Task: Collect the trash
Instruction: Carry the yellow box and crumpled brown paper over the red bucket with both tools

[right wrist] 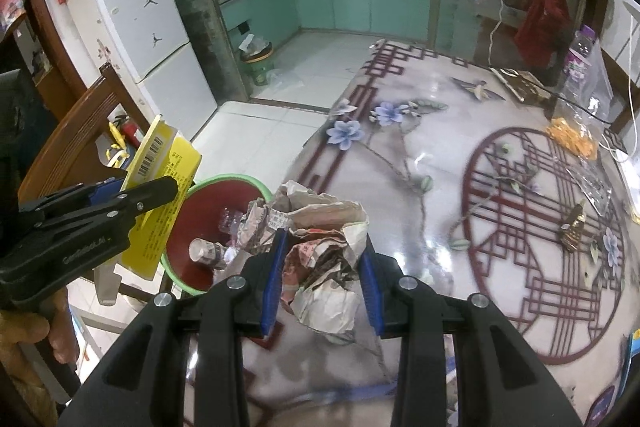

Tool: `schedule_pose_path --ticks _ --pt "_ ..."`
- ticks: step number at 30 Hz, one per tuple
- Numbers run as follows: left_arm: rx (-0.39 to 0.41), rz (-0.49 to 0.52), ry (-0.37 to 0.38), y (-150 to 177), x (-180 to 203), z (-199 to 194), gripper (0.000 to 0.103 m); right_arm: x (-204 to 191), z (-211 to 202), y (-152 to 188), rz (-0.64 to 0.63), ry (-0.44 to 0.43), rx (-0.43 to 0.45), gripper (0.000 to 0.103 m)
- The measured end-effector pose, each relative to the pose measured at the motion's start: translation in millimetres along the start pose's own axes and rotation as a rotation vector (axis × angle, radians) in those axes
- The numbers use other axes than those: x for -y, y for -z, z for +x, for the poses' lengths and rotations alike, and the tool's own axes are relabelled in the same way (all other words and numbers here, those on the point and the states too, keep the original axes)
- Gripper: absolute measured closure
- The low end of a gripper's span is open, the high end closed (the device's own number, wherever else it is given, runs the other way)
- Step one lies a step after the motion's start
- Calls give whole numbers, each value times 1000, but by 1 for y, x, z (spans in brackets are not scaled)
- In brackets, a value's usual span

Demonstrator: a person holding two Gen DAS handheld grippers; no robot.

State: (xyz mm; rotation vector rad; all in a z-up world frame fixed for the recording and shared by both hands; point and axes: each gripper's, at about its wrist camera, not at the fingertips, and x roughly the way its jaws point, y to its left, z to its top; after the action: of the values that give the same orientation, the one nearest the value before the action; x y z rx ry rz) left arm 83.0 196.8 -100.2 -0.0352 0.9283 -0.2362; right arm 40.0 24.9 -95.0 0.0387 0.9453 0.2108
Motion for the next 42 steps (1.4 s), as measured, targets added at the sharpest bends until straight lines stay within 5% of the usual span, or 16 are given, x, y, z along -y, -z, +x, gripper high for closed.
schedule_pose_path --ticks 17,42 --pt "-28 -83 -58 -1 -80 12 68 -60 35 -20 -64 -32 -33 69" --pt "-125 -163 -85 -7 -148 62 67 -123 134 -32 -168 -100 -214 69"
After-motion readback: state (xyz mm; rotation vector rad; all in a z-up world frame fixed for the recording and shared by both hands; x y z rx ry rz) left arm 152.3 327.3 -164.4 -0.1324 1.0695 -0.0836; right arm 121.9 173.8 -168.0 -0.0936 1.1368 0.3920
